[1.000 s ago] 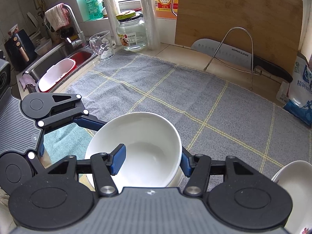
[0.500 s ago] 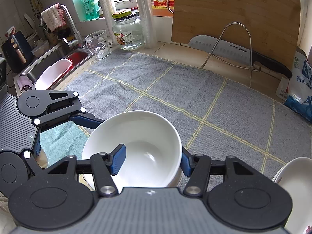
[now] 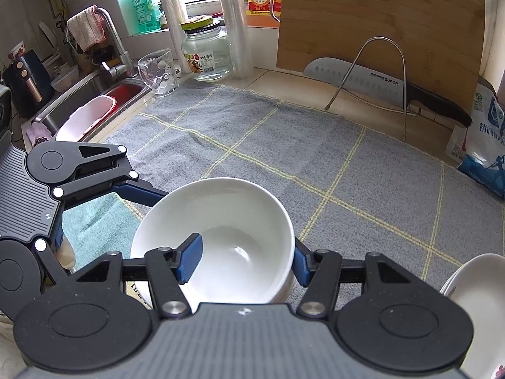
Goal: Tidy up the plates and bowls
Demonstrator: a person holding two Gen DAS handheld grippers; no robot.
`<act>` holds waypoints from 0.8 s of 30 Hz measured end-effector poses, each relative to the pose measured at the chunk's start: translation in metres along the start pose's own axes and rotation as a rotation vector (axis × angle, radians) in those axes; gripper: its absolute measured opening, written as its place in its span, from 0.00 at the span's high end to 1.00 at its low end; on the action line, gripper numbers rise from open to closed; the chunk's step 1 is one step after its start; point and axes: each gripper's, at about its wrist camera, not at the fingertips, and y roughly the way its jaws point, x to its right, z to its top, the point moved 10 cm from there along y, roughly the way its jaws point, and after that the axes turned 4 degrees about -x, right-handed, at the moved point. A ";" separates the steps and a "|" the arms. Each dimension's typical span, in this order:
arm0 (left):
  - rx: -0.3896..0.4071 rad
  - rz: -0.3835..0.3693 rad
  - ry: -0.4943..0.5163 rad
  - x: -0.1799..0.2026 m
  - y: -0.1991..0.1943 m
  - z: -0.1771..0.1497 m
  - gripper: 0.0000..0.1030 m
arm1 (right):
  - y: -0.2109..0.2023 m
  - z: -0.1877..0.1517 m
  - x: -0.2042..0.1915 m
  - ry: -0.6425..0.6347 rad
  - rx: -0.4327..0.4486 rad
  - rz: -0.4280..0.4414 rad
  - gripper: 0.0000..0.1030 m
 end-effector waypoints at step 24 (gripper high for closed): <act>-0.020 0.008 0.002 -0.007 -0.003 -0.010 0.08 | -0.010 0.003 0.001 -0.025 0.021 -0.027 0.03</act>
